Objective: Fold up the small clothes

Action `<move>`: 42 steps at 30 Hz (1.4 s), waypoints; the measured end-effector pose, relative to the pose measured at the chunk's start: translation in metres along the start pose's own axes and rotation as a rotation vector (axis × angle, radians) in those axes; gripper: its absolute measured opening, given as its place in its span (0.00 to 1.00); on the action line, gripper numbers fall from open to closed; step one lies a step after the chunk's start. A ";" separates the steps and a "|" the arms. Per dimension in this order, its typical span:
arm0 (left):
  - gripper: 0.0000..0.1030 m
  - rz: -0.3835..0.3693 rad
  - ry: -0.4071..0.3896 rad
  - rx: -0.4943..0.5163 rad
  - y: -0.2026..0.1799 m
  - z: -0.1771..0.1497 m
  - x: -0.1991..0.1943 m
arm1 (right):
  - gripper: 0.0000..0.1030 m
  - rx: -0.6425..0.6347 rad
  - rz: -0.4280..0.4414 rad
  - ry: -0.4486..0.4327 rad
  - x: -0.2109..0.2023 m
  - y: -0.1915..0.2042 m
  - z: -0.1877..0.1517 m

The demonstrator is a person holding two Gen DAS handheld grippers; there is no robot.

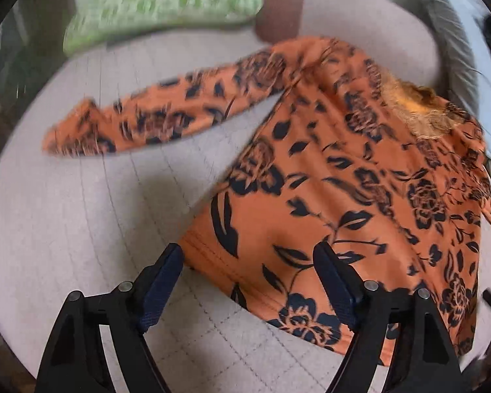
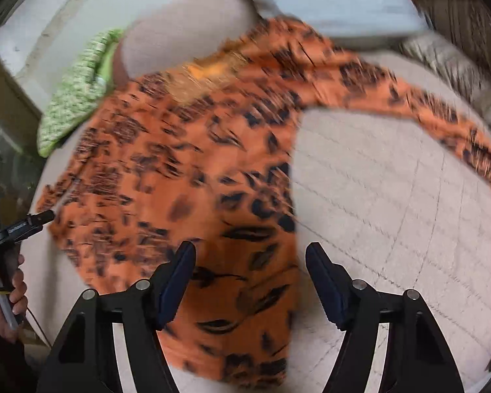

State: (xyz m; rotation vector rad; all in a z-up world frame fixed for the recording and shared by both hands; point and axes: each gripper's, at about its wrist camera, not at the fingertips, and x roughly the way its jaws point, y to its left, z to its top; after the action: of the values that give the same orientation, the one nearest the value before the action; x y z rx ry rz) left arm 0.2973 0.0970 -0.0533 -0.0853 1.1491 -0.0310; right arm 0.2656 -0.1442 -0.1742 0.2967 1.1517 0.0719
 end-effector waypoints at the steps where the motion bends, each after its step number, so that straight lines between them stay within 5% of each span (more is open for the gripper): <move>1: 0.79 -0.014 0.003 -0.011 0.002 0.002 0.006 | 0.68 0.029 0.009 0.037 0.011 -0.008 -0.002; 3: 0.79 0.013 0.021 -0.015 0.002 0.006 0.019 | 0.67 0.082 0.010 0.117 0.029 -0.019 -0.007; 6: 0.79 0.039 0.055 -0.051 0.005 0.008 0.038 | 0.64 0.059 0.002 0.106 0.026 -0.014 -0.009; 9: 0.79 0.098 0.026 -0.069 0.009 0.018 0.046 | 0.51 0.034 0.022 0.107 0.027 -0.004 -0.016; 16: 0.77 0.137 0.022 -0.069 0.018 0.017 0.071 | 0.33 -0.071 -0.068 0.085 0.029 0.009 -0.022; 17: 0.69 0.138 0.010 -0.064 0.015 0.015 0.070 | 0.25 -0.084 -0.081 0.082 0.029 0.011 -0.022; 19: 0.16 0.109 0.013 -0.047 0.010 0.012 0.066 | 0.15 -0.098 -0.086 0.080 0.028 0.012 -0.024; 20: 0.05 0.102 0.018 -0.039 0.008 0.009 0.063 | 0.10 -0.099 -0.088 0.078 0.028 0.012 -0.024; 27: 0.05 -0.021 -0.058 -0.100 0.021 -0.042 -0.004 | 0.06 -0.058 -0.036 0.065 -0.002 -0.003 -0.030; 32: 0.05 -0.046 -0.035 -0.095 0.036 -0.112 -0.048 | 0.05 -0.037 -0.023 -0.007 -0.062 -0.020 -0.050; 37: 0.05 -0.177 0.020 -0.204 0.078 -0.162 -0.075 | 0.05 0.024 0.030 -0.031 -0.110 -0.047 -0.091; 42: 0.07 -0.033 0.094 -0.108 0.068 -0.167 -0.051 | 0.06 0.029 -0.048 0.048 -0.102 -0.055 -0.097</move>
State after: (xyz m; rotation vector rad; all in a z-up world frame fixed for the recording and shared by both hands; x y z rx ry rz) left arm 0.1228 0.1593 -0.0810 -0.2005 1.2433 -0.0024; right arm 0.1308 -0.1990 -0.1344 0.2946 1.2081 0.0206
